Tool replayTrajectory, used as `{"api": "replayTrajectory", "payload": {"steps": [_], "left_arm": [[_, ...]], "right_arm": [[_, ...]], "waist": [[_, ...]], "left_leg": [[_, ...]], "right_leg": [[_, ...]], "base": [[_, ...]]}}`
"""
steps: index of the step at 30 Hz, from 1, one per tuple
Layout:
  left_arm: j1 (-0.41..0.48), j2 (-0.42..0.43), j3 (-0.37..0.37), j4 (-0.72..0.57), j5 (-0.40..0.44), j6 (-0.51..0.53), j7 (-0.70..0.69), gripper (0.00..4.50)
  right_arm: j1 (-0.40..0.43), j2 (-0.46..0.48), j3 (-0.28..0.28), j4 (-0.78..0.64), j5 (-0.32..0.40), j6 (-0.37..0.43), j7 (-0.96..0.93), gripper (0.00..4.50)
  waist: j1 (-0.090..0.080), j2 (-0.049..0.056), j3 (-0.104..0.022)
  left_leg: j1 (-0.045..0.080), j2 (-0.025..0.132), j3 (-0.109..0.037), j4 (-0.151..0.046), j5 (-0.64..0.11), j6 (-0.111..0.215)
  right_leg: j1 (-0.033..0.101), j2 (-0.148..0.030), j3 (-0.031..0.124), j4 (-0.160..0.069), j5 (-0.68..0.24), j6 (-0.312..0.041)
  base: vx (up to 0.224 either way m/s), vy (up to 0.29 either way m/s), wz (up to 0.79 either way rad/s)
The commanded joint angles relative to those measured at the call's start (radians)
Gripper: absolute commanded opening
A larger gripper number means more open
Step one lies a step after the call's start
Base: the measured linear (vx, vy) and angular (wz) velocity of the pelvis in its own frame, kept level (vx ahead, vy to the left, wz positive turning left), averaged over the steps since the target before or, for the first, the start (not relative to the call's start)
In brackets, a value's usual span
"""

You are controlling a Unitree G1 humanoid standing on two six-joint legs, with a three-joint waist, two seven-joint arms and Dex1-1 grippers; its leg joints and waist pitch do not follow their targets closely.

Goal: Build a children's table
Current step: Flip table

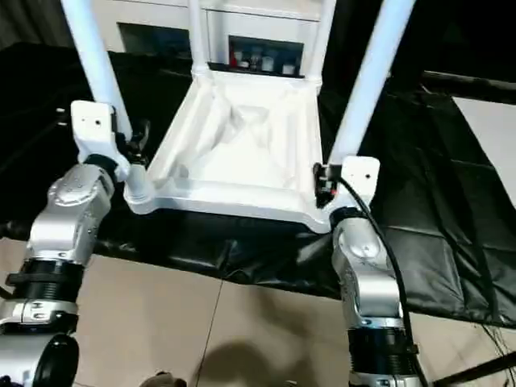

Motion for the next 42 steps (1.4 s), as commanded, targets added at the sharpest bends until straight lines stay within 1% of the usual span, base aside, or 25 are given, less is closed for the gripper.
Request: {"api": "replayTrajectory", "payload": {"steps": [1, 3, 5, 7, 10, 11, 13, 14, 15, 16, 17, 18, 20, 21, 25, 28, 31, 33, 34, 35, 36, 38, 39, 41, 42], "left_arm": [[0.013, -0.008, -0.024, -0.049, -0.008, -0.037, -0.028, 1.8], [0.037, -0.012, -0.023, -0.08, -0.023, -0.038, -0.043, 1.8], [0.068, -0.017, -0.019, -0.119, -0.039, -0.029, -0.052, 1.8], [0.11, -0.022, -0.014, -0.164, -0.054, -0.015, -0.055, 2.36], [0.154, -0.028, -0.01, -0.203, -0.076, 0.003, -0.072, 2.56], [0.172, -0.03, -0.007, -0.214, -0.08, 0.004, -0.074, 2.61], [0.207, -0.025, -0.012, -0.23, -0.073, -0.003, -0.078, 2.84], [0.22, -0.026, -0.008, -0.238, -0.078, -0.004, -0.077, 2.94], [0.236, -0.024, -0.009, -0.254, -0.079, 0.002, -0.076, 2.94], [0.244, -0.024, -0.007, -0.262, -0.079, 0.005, -0.071, 2.98], [0.255, -0.028, -0.003, -0.274, -0.081, 0.009, -0.064, 3.16], [0.256, -0.028, -0.002, -0.276, -0.082, 0.01, -0.063, 3.29], [0.288, -0.026, -0.001, -0.304, -0.079, 0.015, -0.065, 3.29], [0.304, -0.026, 0.001, -0.312, -0.077, 0.01, -0.064, 3.29], [0.344, -0.028, 0.017, -0.325, -0.078, -0.004, -0.052, 3.29], [0.354, -0.021, 0.02, -0.324, -0.079, -0.008, -0.057, 3.29], [0.347, -0.022, 0.022, -0.329, -0.086, 0.001, -0.06, 3.29], [0.343, -0.025, 0.023, -0.333, -0.093, 0.007, -0.061, 3.29], [0.341, -0.029, 0.021, -0.341, -0.1, 0.013, -0.065, 3.13], [0.34, -0.029, 0.021, -0.342, -0.101, 0.013, -0.065, 3.02], [0.341, -0.03, 0.019, -0.344, -0.101, 0.016, -0.065, 2.93], [0.344, -0.034, 0.016, -0.349, -0.111, 0.022, -0.074, 2.75], [0.345, -0.033, 0.014, -0.351, -0.11, 0.024, -0.075, 2.75], [0.352, -0.03, 0.01, -0.358, -0.111, 0.037, -0.079, 2.51], [0.355, -0.028, 0.009, -0.361, -0.111, 0.042, -0.08, 2.45]], "right_arm": [[-0.015, 0.01, 0.033, -0.06, 0.029, -0.036, 0.035, 2.83], [-0.014, 0.0, 0.037, -0.062, 0.017, -0.048, 0.036, 2.97], [-0.003, -0.009, 0.041, -0.071, 0.02, -0.067, 0.06, 3.03], [0.02, -0.016, 0.04, -0.082, 0.03, -0.087, 0.09, 3.08], [0.048, -0.024, 0.037, -0.091, 0.047, -0.108, 0.13, 3.08], [0.061, -0.03, 0.036, -0.096, 0.049, -0.126, 0.142, 3.34], [0.088, -0.039, 0.034, -0.104, 0.07, -0.145, 0.174, 3.41], [0.096, -0.037, 0.031, -0.106, 0.084, -0.147, 0.185, 3.48], [0.1, -0.038, 0.032, -0.105, 0.079, -0.144, 0.181, 3.48], [0.099, -0.037, 0.033, -0.103, 0.071, -0.142, 0.172, 3.61], [0.1, -0.036, 0.034, -0.101, 0.06, -0.139, 0.161, 3.84], [0.1, -0.036, 0.034, -0.101, 0.058, -0.139, 0.16, 3.87], [0.106, -0.034, 0.031, -0.092, 0.045, -0.157, 0.157, 3.87], [0.109, -0.032, 0.03, -0.085, 0.04, -0.165, 0.152, 3.87], [0.123, -0.031, 0.018, -0.073, 0.022, -0.178, 0.119, 3.87], [0.126, -0.037, -0.003, -0.051, -0.008, -0.196, 0.071, 3.87], [0.129, -0.035, -0.028, -0.036, -0.024, -0.222, 0.033, 3.87], [0.133, -0.028, -0.042, -0.035, -0.009, -0.23, 0.032, 3.87], [0.146, -0.018, -0.058, -0.037, 0.024, -0.237, 0.048, 3.87], [0.148, -0.017, -0.059, -0.037, 0.028, -0.237, 0.05, 3.87], [0.155, -0.017, -0.055, -0.041, 0.04, -0.237, 0.068, 3.87], [0.175, -0.021, -0.044, -0.058, 0.062, -0.247, 0.111, 3.87], [0.182, -0.022, -0.043, -0.065, 0.07, -0.247, 0.121, 3.87], [0.214, -0.037, -0.044, -0.095, 0.088, -0.241, 0.144, 3.87], [0.231, -0.045, -0.045, -0.111, 0.102, -0.235, 0.159, 3.87]], "waist": [[-0.005, 0.01, -0.078], [-0.007, 0.014, -0.078], [-0.009, 0.015, -0.079], [-0.013, 0.014, -0.08], [-0.018, 0.013, -0.081], [-0.02, 0.016, -0.08], [-0.023, 0.014, -0.077], [-0.023, 0.014, -0.077], [-0.024, 0.017, -0.076], [-0.025, 0.017, -0.075], [-0.026, 0.017, -0.075], [-0.027, 0.017, -0.074], [-0.027, 0.017, -0.074], [-0.027, 0.019, -0.074], [-0.029, 0.017, -0.073], [-0.03, 0.015, -0.073], [-0.029, 0.017, -0.073], [-0.028, 0.017, -0.072], [-0.028, 0.017, -0.073], [-0.028, 0.017, -0.073], [-0.028, 0.02, -0.074], [-0.027, 0.017, -0.074], [-0.027, 0.021, -0.074], [-0.027, 0.016, -0.073], [-0.026, 0.016, -0.073]], "left_leg": [[0.016, 0.005, 0.005, -0.063, -0.127, 0.001], [0.016, 0.006, 0.004, -0.063, -0.126, 0.001], [0.015, 0.005, 0.005, -0.062, -0.121, 0.001], [0.011, 0.007, 0.004, -0.061, -0.109, 0.009], [0.01, 0.007, 0.006, -0.059, -0.096, 0.03], [0.012, 0.006, 0.007, -0.059, -0.105, 0.033], [0.014, 0.008, 0.007, -0.062, -0.135, 0.039], [0.014, 0.008, 0.007, -0.062, -0.135, 0.039], [0.015, 0.009, 0.007, -0.063, -0.153, 0.038], [0.015, 0.009, 0.007, -0.064, -0.157, 0.035], [0.016, 0.009, 0.007, -0.064, -0.167, 0.03], [0.017, 0.009, 0.007, -0.065, -0.171, 0.027], [0.017, 0.01, 0.007, -0.066, -0.184, 0.019], [0.017, 0.01, 0.006, -0.066, -0.185, 0.018], [0.015, 0.008, 0.006, -0.067, -0.186, 0.015], [0.016, 0.007, 0.007, -0.067, -0.193, 0.013], [0.017, 0.006, 0.008, -0.066, -0.196, 0.01], [0.017, 0.006, 0.007, -0.067, -0.198, 0.009], [0.017, 0.007, 0.007, -0.067, -0.201, 0.014], [0.016, 0.006, 0.007, -0.067, -0.2, 0.016], [0.016, 0.006, 0.006, -0.066, -0.197, 0.017], [0.014, 0.006, 0.007, -0.066, -0.195, 0.024], [0.014, 0.006, 0.006, -0.066, -0.193, 0.025], [0.014, 0.007, 0.006, -0.066, -0.195, 0.029], [0.014, 0.008, 0.006, -0.067, -0.197, 0.03]], "right_leg": [[0.059, -0.058, 0.041, -0.071, 0.024, -0.159], [0.06, -0.059, 0.041, -0.069, 0.027, -0.163], [0.061, -0.058, 0.04, -0.068, 0.043, -0.168], [0.065, -0.057, 0.04, -0.065, 0.082, -0.175], [0.067, -0.058, 0.039, -0.064, 0.119, -0.185], [0.064, -0.055, 0.038, -0.066, 0.098, -0.186], [0.064, -0.057, 0.039, -0.073, 0.049, -0.183], [0.064, -0.057, 0.039, -0.073, 0.049, -0.183], [0.061, -0.057, 0.039, -0.077, 0.004, -0.178], [0.06, -0.056, 0.039, -0.078, -0.009, -0.176], [0.058, -0.055, 0.039, -0.08, -0.033, -0.174], [0.057, -0.055, 0.039, -0.081, -0.044, -0.172], [0.056, -0.056, 0.04, -0.083, -0.071, -0.164], [0.054, -0.056, 0.04, -0.083, -0.072, -0.163], [0.054, -0.054, 0.04, -0.084, -0.07, -0.153], [0.052, -0.053, 0.04, -0.086, -0.085, -0.144], [0.05, -0.052, 0.04, -0.086, -0.09, -0.138], [0.051, -0.052, 0.04, -0.086, -0.093, -0.134], [0.051, -0.053, 0.04, -0.085, -0.086, -0.132], [0.051, -0.053, 0.039, -0.085, -0.083, -0.132], [0.051, -0.053, 0.039, -0.085, -0.079, -0.133], [0.053, -0.054, 0.039, -0.085, -0.067, -0.137], [0.053, -0.053, 0.039, -0.084, -0.064, -0.139], [0.053, -0.053, 0.038, -0.085, -0.065, -0.141], [0.054, -0.054, 0.038, -0.085, -0.069, -0.141]], "base": [[0.0, 0.0, 0.0], [0.0, 0.0, 0.0], [0.0, 0.0, 0.0], [0.0, 0.0, 0.0], [0.0, 0.0, 0.0], [0.0, 0.0, 0.0], [0.0, 0.0, 0.0], [0.0, 0.0, 0.0], [0.0, 0.0, 0.0], [0.0, 0.0, 0.0], [0.0, 0.0, 0.0], [0.0, 0.0, 0.0], [0.0, 0.0, 0.0], [0.0, 0.0, 0.0], [0.0, 0.0, 0.0], [0.0, 0.0, 0.0], [0.0, 0.0, 0.0], [0.0, 0.0, 0.0], [0.0, 0.0, 0.0], [0.0, 0.0, 0.0], [0.0, 0.0, 0.0], [0.0, 0.0, 0.0], [0.0, 0.0, 0.0], [0.0, 0.0, 0.0], [0.0, 0.0, 0.0]]}}
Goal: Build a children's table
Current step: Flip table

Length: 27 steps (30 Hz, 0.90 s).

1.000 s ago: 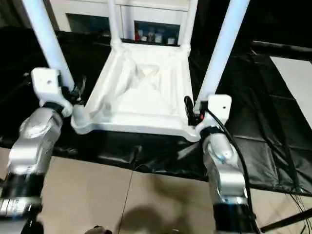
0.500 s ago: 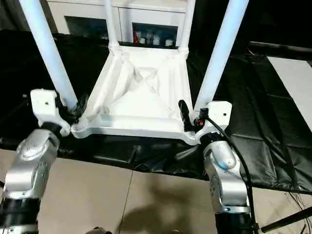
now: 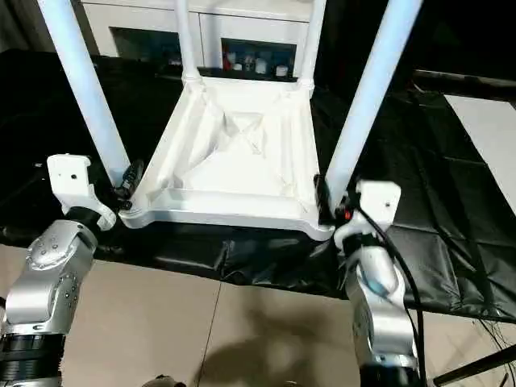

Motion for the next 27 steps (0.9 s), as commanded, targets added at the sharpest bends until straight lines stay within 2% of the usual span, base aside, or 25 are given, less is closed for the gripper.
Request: {"api": "replayTrajectory", "payload": {"steps": [1, 2, 5, 6, 7, 8, 11, 14, 15, 16, 17, 18, 19, 20, 21, 22, 23, 25, 26, 27], "left_arm": [[0.011, 0.008, -0.015, -0.026, -0.008, 0.023, -0.016, 2.3], [0.011, 0.008, -0.015, -0.026, -0.008, 0.023, -0.016, 2.3], [0.015, 0.017, -0.019, -0.031, -0.01, 0.037, -0.023, 2.04], [0.015, 0.02, -0.02, -0.032, -0.01, 0.044, -0.024, 2.04], [0.012, 0.027, -0.024, -0.029, -0.008, 0.055, -0.032, 2.02], [0.012, 0.027, -0.024, -0.029, -0.008, 0.055, -0.032, 2.02], [0.004, 0.036, -0.038, -0.019, -0.005, 0.071, -0.052, 1.98], [-0.003, 0.034, -0.05, -0.02, -0.002, 0.096, -0.051, 1.98], [-0.011, 0.02, -0.049, -0.029, -0.008, 0.114, -0.034, 1.98], [-0.012, 0.019, -0.048, -0.03, -0.009, 0.115, -0.032, 1.98], [-0.028, -0.023, -0.03, -0.056, -0.042, 0.135, 0.006, 1.98], [-0.029, -0.027, -0.029, -0.059, -0.045, 0.137, 0.008, 1.98], [-0.039, -0.069, -0.014, -0.085, -0.087, 0.145, 0.029, 1.98], [-0.039, -0.069, -0.014, -0.085, -0.087, 0.145, 0.029, 1.98], [-0.046, -0.121, 0.003, -0.107, -0.138, 0.143, 0.051, 1.97], [-0.048, -0.132, 0.007, -0.111, -0.15, 0.143, 0.056, 1.97], [-0.046, -0.157, 0.007, -0.129, -0.173, 0.137, 0.06, 1.97], [-0.042, -0.176, 0.001, -0.143, -0.186, 0.13, 0.06, 1.97], [-0.038, -0.188, -0.008, -0.154, -0.184, 0.124, 0.06, 1.97], [-0.035, -0.197, -0.011, -0.161, -0.178, 0.13, 0.064, 1.97]], "right_arm": [[0.045, -0.032, -0.013, -0.079, 0.044, 0.013, 0.051, 3.87], [0.045, -0.032, -0.013, -0.079, 0.044, 0.013, 0.051, 3.87], [0.11, -0.07, -0.014, -0.153, 0.115, 0.047, 0.143, 3.87], [0.135, -0.094, -0.002, -0.183, 0.144, 0.065, 0.195, 3.87], [0.169, -0.135, 0.032, -0.231, 0.2, 0.123, 0.285, 3.87], [0.169, -0.135, 0.032, -0.231, 0.2, 0.123, 0.285, 3.87], [0.192, -0.188, 0.087, -0.269, 0.246, 0.204, 0.376, 3.87], [0.186, -0.199, 0.117, -0.286, 0.267, 0.263, 0.384, 3.87], [0.18, -0.202, 0.134, -0.295, 0.269, 0.302, 0.377, 3.87], [0.179, -0.201, 0.135, -0.295, 0.269, 0.304, 0.376, 3.87], [0.158, -0.184, 0.138, -0.286, 0.266, 0.37, 0.324, 3.87], [0.156, -0.183, 0.138, -0.285, 0.265, 0.374, 0.32, 3.87], [0.136, -0.159, 0.131, -0.271, 0.281, 0.422, 0.277, 3.87], [0.136, -0.159, 0.131, -0.271, 0.281, 0.422, 0.277, 3.87], [0.119, -0.133, 0.123, -0.257, 0.307, 0.49, 0.233, 3.87], [0.115, -0.127, 0.121, -0.254, 0.313, 0.505, 0.224, 4.14], [0.107, -0.112, 0.122, -0.247, 0.333, 0.514, 0.224, 4.21], [0.098, -0.099, 0.118, -0.241, 0.353, 0.53, 0.216, 4.24], [0.084, -0.084, 0.104, -0.231, 0.367, 0.558, 0.19, 4.43], [0.066, -0.063, 0.076, -0.219, 0.393, 0.587, 0.157, 4.43]], "waist": [[-0.001, 0.007, -0.067], [-0.001, 0.007, -0.067], [0.0, 0.008, -0.064], [-0.001, 0.007, -0.064], [0.0, 0.008, -0.063], [0.0, 0.008, -0.063], [0.0, 0.008, -0.063], [0.001, 0.01, -0.063], [0.002, 0.005, -0.062], [0.003, 0.007, -0.062], [0.003, 0.007, -0.063], [0.002, 0.006, -0.063], [0.004, 0.004, -0.065], [0.004, 0.004, -0.065], [0.004, 0.005, -0.065], [0.005, 0.005, -0.065], [0.008, 0.003, -0.066], [0.008, 0.003, -0.067], [0.01, 0.001, -0.068], [0.009, -0.001, -0.068]], "left_leg": [[0.013, 0.009, 0.005, -0.067, -0.196, 0.031], [0.013, 0.009, 0.005, -0.067, -0.196, 0.031], [0.013, 0.009, 0.004, -0.07, -0.217, 0.037], [0.012, 0.008, 0.004, -0.07, -0.226, 0.039], [0.012, 0.009, 0.003, -0.07, -0.235, 0.044], [0.012, 0.009, 0.003, -0.07, -0.235, 0.044], [0.008, 0.008, 0.001, -0.07, -0.234, 0.05], [0.01, 0.009, 0.0, -0.07, -0.237, 0.045], [0.012, 0.01, 0.0, -0.071, -0.242, 0.04], [0.012, 0.01, 0.001, -0.071, -0.242, 0.037], [0.011, 0.01, 0.0, -0.071, -0.236, 0.036], [0.01, 0.011, 0.0, -0.071, -0.228, 0.032], [0.012, 0.008, 0.002, -0.068, -0.213, 0.029], [0.012, 0.008, 0.002, -0.068, -0.213, 0.029], [0.013, 0.008, 0.003, -0.068, -0.221, 0.031], [0.011, 0.008, 0.002, -0.068, -0.216, 0.03], [0.011, 0.009, 0.003, -0.067, -0.215, 0.032], [0.008, 0.01, 0.002, -0.068, -0.212, 0.032], [0.006, 0.009, 0.002, -0.067, -0.195, 0.032], [0.004, 0.006, 0.003, -0.067, -0.174, 0.032]], "right_leg": [[0.051, -0.051, 0.039, -0.082, -0.075, -0.137], [0.051, -0.051, 0.039, -0.082, -0.075, -0.137], [0.048, -0.052, 0.038, -0.087, -0.12, -0.132], [0.05, -0.05, 0.037, -0.088, -0.133, -0.131], [0.051, -0.051, 0.037, -0.093, -0.155, -0.126], [0.051, -0.051, 0.037, -0.093, -0.155, -0.126], [0.049, -0.054, 0.036, -0.097, -0.194, -0.126], [0.046, -0.054, 0.036, -0.099, -0.217, -0.129], [0.043, -0.054, 0.036, -0.101, -0.23, -0.129], [0.043, -0.053, 0.036, -0.099, -0.233, -0.13], [0.043, -0.054, 0.036, -0.099, -0.228, -0.132], [0.045, -0.055, 0.037, -0.097, -0.218, -0.139], [0.043, -0.054, 0.036, -0.095, -0.194, -0.147], [0.043, -0.054, 0.036, -0.095, -0.194, -0.147], [0.041, -0.053, 0.037, -0.096, -0.199, -0.148], [0.043, -0.054, 0.036, -0.095, -0.197, -0.148], [0.043, -0.055, 0.036, -0.096, -0.198, -0.142], [0.044, -0.057, 0.036, -0.097, -0.194, -0.137], [0.045, -0.056, 0.036, -0.095, -0.178, -0.131], [0.046, -0.056, 0.036, -0.092, -0.159, -0.13]], "base": [[0.0, 0.0, 0.0], [0.0, 0.0, 0.0], [0.0, 0.0, 0.0], [0.0, 0.0, 0.0], [0.0, 0.0, 0.0], [0.0, 0.0, 0.0], [0.0, 0.0, 0.0], [0.0, 0.0, 0.0], [0.0, 0.0, 0.0], [0.0, 0.0, 0.0], [0.0, 0.0, 0.0], [0.0, 0.0, 0.0], [0.0, 0.0, 0.0], [0.0, 0.0, 0.0], [0.0, 0.0, 0.0], [0.0, 0.0, 0.0], [0.0, 0.0, 0.0], [0.0, 0.0, 0.0], [0.0, 0.0, 0.0], [0.0, 0.0, 0.0]]}}
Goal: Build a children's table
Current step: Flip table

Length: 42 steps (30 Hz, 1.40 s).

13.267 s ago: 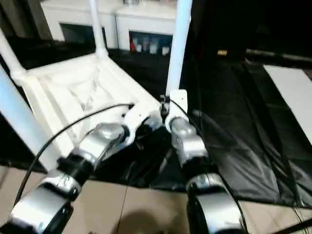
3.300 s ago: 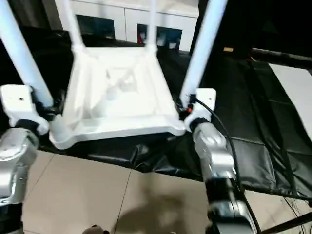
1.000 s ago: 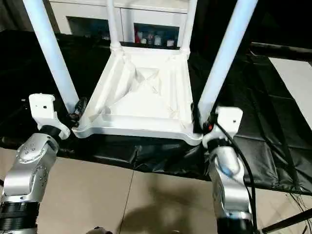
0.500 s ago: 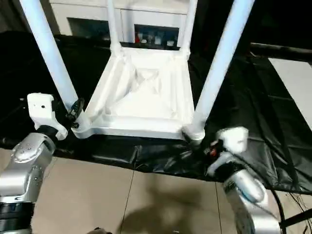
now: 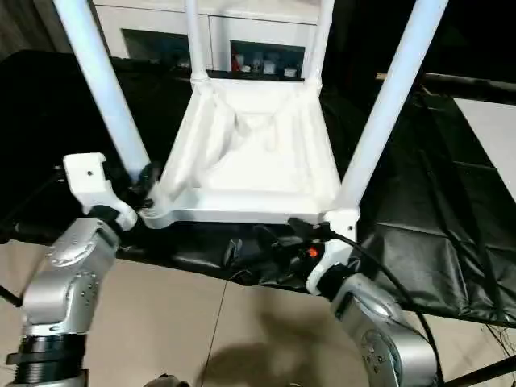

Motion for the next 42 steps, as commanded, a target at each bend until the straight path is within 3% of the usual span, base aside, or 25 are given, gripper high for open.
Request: {"api": "replayTrajectory", "payload": {"steps": [1, 3, 5, 10, 15, 18, 22, 23, 25, 30, 32, 37, 42], "left_arm": [[-0.021, -0.052, -0.005, -0.075, -0.117, -0.007, -0.012, 1.97], [-0.022, -0.067, 0.006, -0.087, -0.117, 0.005, -0.001, 1.97], [-0.025, -0.08, 0.02, -0.092, -0.13, 0.004, 0.01, 1.97], [-0.032, -0.117, 0.054, -0.106, -0.179, 0.01, 0.027, 1.97], [-0.038, -0.168, 0.087, -0.126, -0.238, 0.019, 0.049, 1.97], [-0.036, -0.198, 0.08, -0.142, -0.255, 0.031, 0.056, 1.97], [-0.028, -0.201, 0.072, -0.14, -0.246, 0.035, 0.051, 1.97], [-0.028, -0.202, 0.073, -0.139, -0.245, 0.035, 0.053, 1.97], [-0.03, -0.2, 0.077, -0.138, -0.248, 0.036, 0.061, 1.97], [-0.032, -0.193, 0.077, -0.138, -0.261, 0.039, 0.069, 1.97], [-0.031, -0.196, 0.076, -0.143, -0.262, 0.042, 0.07, 1.97], [-0.026, -0.202, 0.072, -0.145, -0.264, 0.042, 0.069, 1.97], [-0.014, -0.216, 0.048, -0.153, -0.26, 0.04, 0.065, 1.97]], "right_arm": [[-0.044, 0.033, -0.067, 0.027, 0.058, 0.065, -0.075, 4.48], [-0.091, 0.076, -0.136, 0.067, 0.107, 0.126, -0.148, 4.5], [-0.112, 0.094, -0.166, 0.085, 0.14, 0.159, -0.178, 4.5], [-0.131, 0.1, -0.169, 0.098, 0.14, 0.149, -0.189, 4.5], [-0.173, 0.133, -0.199, 0.136, 0.146, 0.178, -0.24, 4.5], [-0.245, 0.179, -0.244, 0.201, 0.188, 0.119, -0.247, 4.5], [-0.288, 0.195, -0.243, 0.249, 0.194, 0.047, -0.197, 4.5], [-0.303, 0.201, -0.242, 0.266, 0.192, 0.032, -0.177, 4.5], [-0.328, 0.209, -0.241, 0.301, 0.176, 0.007, -0.159, 4.5], [-0.398, 0.224, -0.245, 0.419, 0.117, -0.086, -0.169, 4.5], [-0.466, 0.243, -0.266, 0.543, 0.075, -0.178, -0.235, 4.5], [-0.528, 0.267, -0.3, 0.649, 0.091, -0.22, -0.254, 4.5], [-0.633, 0.3, -0.377, 0.819, 0.139, -0.302, -0.27, 4.5]], "waist": [[0.0, -0.004, -0.067], [-0.002, -0.005, -0.066], [0.001, -0.004, -0.067], [0.011, -0.005, -0.072], [0.011, -0.006, -0.071], [0.011, -0.001, -0.073], [0.012, 0.0, -0.074], [0.013, -0.004, -0.075], [0.015, 0.001, -0.076], [0.012, 0.0, -0.076], [0.009, 0.001, -0.077], [0.01, 0.001, -0.078], [0.001, -0.001, -0.078]], "left_leg": [[0.009, 0.008, 0.003, -0.065, -0.173, 0.023], [0.01, 0.008, 0.004, -0.065, -0.167, 0.019], [0.012, 0.008, 0.004, -0.065, -0.168, 0.013], [0.009, 0.008, 0.007, -0.062, -0.112, 0.013], [0.01, 0.007, 0.009, -0.061, -0.125, 0.011], [0.011, 0.008, 0.009, -0.061, -0.133, 0.008], [0.01, 0.01, 0.009, -0.06, -0.108, 0.01], [0.01, 0.01, 0.01, -0.058, -0.103, 0.014], [0.01, 0.009, 0.01, -0.057, -0.085, 0.02], [0.01, 0.011, 0.011, -0.058, -0.104, 0.013], [0.011, 0.01, 0.012, -0.058, -0.102, 0.006], [0.013, 0.01, 0.014, -0.057, -0.101, 0.018], [0.011, 0.01, 0.015, -0.056, -0.108, 0.032]], "right_leg": [[0.044, -0.052, 0.036, -0.087, -0.159, -0.133], [0.042, -0.051, 0.036, -0.085, -0.151, -0.133], [0.041, -0.05, 0.035, -0.086, -0.153, -0.124], [0.048, -0.051, 0.035, -0.077, -0.047, -0.128], [0.048, -0.052, 0.036, -0.078, -0.072, -0.127], [0.045, -0.053, 0.036, -0.077, -0.077, -0.12], [0.047, -0.051, 0.034, -0.072, -0.027, -0.121], [0.048, -0.05, 0.034, -0.071, -0.011, -0.124], [0.05, -0.051, 0.034, -0.068, 0.014, -0.131], [0.049, -0.054, 0.034, -0.069, -0.01, -0.146], [0.047, -0.054, 0.032, -0.067, -0.02, -0.152], [0.048, -0.051, 0.032, -0.065, 0.011, -0.147], [0.049, -0.053, 0.031, -0.063, 0.008, -0.163]], "base": [[0.0, 0.0, 0.0], [0.0, 0.0, 0.0], [0.0, 0.0, 0.0], [0.0, 0.0, 0.0], [0.0, 0.0, 0.0], [0.0, 0.0, 0.0], [0.0, 0.0, 0.0], [0.0, 0.0, 0.0], [0.0, 0.0, 0.0], [0.0, 0.0, 0.0], [0.0, 0.0, 0.0], [0.0, 0.0, 0.0], [0.0, 0.0, 0.0]]}}
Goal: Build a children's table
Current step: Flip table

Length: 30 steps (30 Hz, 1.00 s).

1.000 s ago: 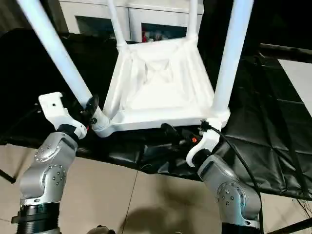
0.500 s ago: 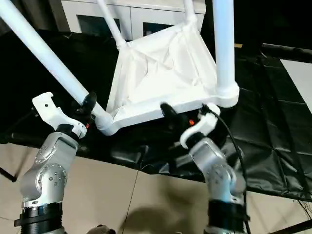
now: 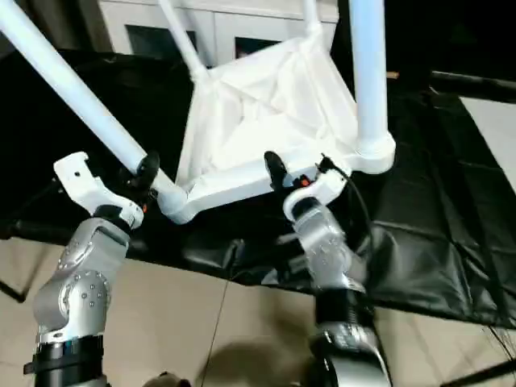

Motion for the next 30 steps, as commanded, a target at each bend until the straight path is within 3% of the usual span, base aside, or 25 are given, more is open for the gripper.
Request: {"api": "replayTrajectory", "payload": {"steps": [1, 7, 10, 21, 22, 25, 28, 30], "left_arm": [[-0.012, -0.079, -0.036, -0.078, -0.091, -0.024, -0.023, 1.97], [-0.005, -0.077, -0.048, -0.084, -0.084, -0.026, -0.027, 1.97], [-0.002, -0.078, -0.053, -0.085, -0.083, -0.028, -0.029, 1.97], [0.001, -0.074, -0.056, -0.081, -0.058, -0.044, -0.011, 1.97], [0.001, -0.075, -0.048, -0.08, -0.065, -0.044, -0.01, 2.53], [0.006, -0.06, -0.028, -0.101, -0.077, -0.066, -0.021, 2.72], [0.007, -0.045, -0.003, -0.12, -0.089, -0.085, -0.026, 3.1], [0.008, -0.039, 0.006, -0.125, -0.09, -0.093, -0.027, 3.12]], "right_arm": [[-0.037, 0.008, -0.033, 0.052, 0.029, -0.031, -0.02, 4.5], [-0.107, 0.008, -0.082, 0.164, 0.046, -0.077, -0.024, 3.95], [-0.121, 0.003, -0.095, 0.193, 0.047, -0.089, -0.018, 3.74], [-0.135, -0.015, -0.082, 0.24, 0.012, -0.125, -0.01, 2.81], [-0.135, -0.02, -0.074, 0.237, -0.003, -0.137, -0.014, 2.72], [-0.142, -0.049, -0.044, 0.209, -0.066, -0.188, -0.044, 2.51], [-0.141, -0.084, -0.019, 0.17, -0.123, -0.223, -0.073, 2.42], [-0.14, -0.093, -0.016, 0.154, -0.134, -0.228, -0.081, 2.42]], "waist": [[-0.004, -0.001, -0.079], [-0.012, -0.003, -0.086], [-0.011, -0.003, -0.085], [-0.015, -0.002, -0.085], [-0.015, -0.001, -0.085], [-0.012, -0.008, -0.085], [-0.007, -0.008, -0.08], [-0.005, -0.007, -0.079]], "left_leg": [[0.017, 0.009, 0.006, -0.057, -0.113, 0.025], [0.011, 0.007, 0.007, -0.048, -0.053, 0.068], [0.012, 0.008, 0.008, -0.048, -0.057, 0.083], [0.012, 0.009, 0.009, -0.048, -0.065, 0.079], [0.012, 0.009, 0.009, -0.047, -0.061, 0.08], [0.013, 0.009, 0.01, -0.047, -0.067, 0.081], [0.017, 0.011, 0.014, -0.048, -0.09, 0.078], [0.019, 0.012, 0.015, -0.048, -0.099, 0.076]], "right_leg": [[0.054, -0.051, 0.03, -0.063, 0.006, -0.168], [0.057, -0.049, 0.027, -0.052, 0.095, -0.198], [0.056, -0.05, 0.027, -0.053, 0.09, -0.202], [0.055, -0.049, 0.026, -0.054, 0.07, -0.207], [0.055, -0.049, 0.026, -0.053, 0.074, -0.209], [0.055, -0.052, 0.027, -0.053, 0.06, -0.214], [0.049, -0.049, 0.027, -0.057, 0.024, -0.21], [0.048, -0.048, 0.028, -0.06, 0.001, -0.201]], "base": [[0.0, 0.0, 0.0], [0.0, 0.0, 0.0], [0.0, 0.0, 0.0], [0.0, 0.0, 0.0], [0.0, 0.0, 0.0], [0.0, 0.0, 0.0], [0.0, 0.0, 0.0], [0.0, 0.0, 0.0]]}}
